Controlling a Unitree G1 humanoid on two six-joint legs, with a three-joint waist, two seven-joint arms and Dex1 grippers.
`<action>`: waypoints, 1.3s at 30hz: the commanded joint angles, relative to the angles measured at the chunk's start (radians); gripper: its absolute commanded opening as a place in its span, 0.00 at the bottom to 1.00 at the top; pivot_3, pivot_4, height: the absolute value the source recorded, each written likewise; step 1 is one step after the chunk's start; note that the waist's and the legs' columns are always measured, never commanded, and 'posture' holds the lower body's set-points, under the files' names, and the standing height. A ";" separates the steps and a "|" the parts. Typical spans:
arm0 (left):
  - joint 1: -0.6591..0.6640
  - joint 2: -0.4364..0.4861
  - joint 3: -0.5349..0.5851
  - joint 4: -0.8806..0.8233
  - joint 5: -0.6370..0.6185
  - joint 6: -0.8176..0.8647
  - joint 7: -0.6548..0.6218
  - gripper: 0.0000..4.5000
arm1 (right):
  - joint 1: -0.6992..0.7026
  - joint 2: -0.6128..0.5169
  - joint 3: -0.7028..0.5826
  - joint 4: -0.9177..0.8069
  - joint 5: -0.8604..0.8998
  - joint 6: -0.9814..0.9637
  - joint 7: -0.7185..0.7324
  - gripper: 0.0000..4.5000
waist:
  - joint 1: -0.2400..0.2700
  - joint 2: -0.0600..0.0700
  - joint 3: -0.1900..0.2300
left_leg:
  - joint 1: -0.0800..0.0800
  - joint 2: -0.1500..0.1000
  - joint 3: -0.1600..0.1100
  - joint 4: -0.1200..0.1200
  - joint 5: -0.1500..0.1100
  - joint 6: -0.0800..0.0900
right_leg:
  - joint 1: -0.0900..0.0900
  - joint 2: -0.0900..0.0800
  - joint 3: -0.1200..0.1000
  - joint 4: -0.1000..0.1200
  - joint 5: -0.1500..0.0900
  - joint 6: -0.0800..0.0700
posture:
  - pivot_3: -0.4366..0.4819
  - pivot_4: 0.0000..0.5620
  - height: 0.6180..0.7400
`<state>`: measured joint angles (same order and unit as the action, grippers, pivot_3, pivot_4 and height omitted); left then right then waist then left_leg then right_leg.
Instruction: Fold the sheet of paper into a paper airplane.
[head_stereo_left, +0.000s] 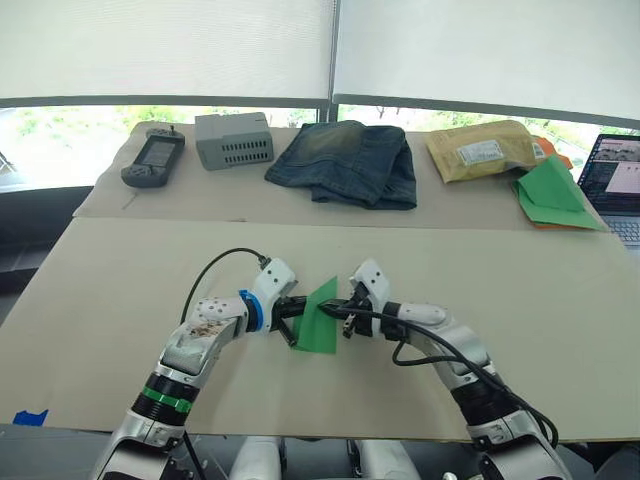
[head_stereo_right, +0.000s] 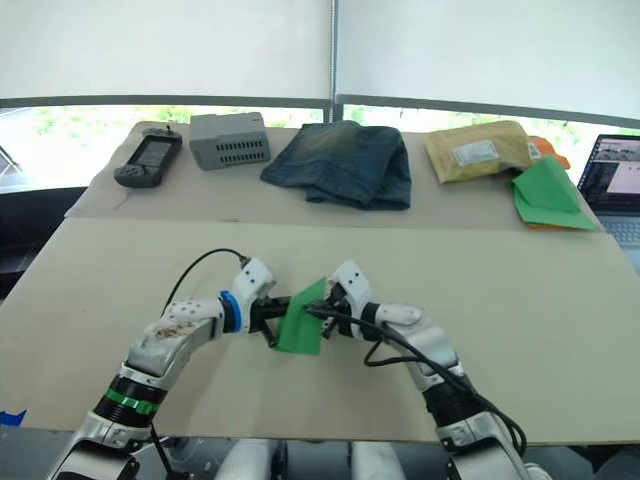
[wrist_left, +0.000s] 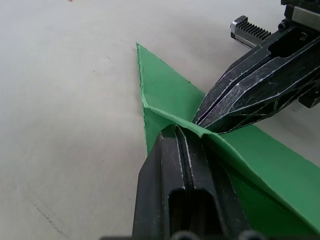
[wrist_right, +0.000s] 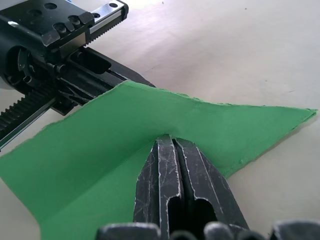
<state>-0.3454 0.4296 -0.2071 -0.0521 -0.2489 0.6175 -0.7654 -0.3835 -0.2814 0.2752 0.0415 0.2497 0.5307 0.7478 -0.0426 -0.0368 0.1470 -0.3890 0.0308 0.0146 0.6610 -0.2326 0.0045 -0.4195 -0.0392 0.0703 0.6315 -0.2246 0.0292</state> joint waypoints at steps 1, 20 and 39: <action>-0.010 0.041 0.074 0.011 -0.020 0.024 0.004 0.00 | 0.001 -0.008 0.019 0.031 -0.032 0.011 -0.007 0.02 | -0.003 0.000 0.000 | 0.000 0.000 0.000 0.000 0.000 0.000 | 0.000 0.000 0.000 0.000 0.000 0.000 | 0.48 0.27 1.00; -0.125 0.007 -0.017 0.069 -0.012 -0.032 -0.074 0.00 | 0.044 -0.035 0.014 -0.025 -0.045 0.062 -0.044 0.02 | 0.000 -0.001 0.000 | -0.001 0.000 0.000 0.000 0.000 0.000 | -0.001 0.001 0.000 0.000 0.000 -0.001 | 0.48 0.27 1.00; -0.072 -0.001 -0.088 0.127 0.084 -0.121 -0.090 0.00 | -0.051 -0.028 -0.053 0.067 -0.035 0.002 -0.046 0.02 | 0.020 -0.001 0.000 | -0.003 -0.001 0.000 0.000 0.000 0.000 | -0.002 -0.001 -0.001 -0.002 0.000 0.000 | 0.48 0.27 1.00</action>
<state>-0.4301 0.4308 -0.2757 0.0567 -0.1839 0.4941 -0.8553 -0.4230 -0.3157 0.2232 0.0538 0.2383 0.5741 0.7021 -0.0227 -0.0376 0.1474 -0.3921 0.0295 0.0147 0.6609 -0.2326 0.0045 -0.4212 -0.0405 0.0697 0.6297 -0.2248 0.0291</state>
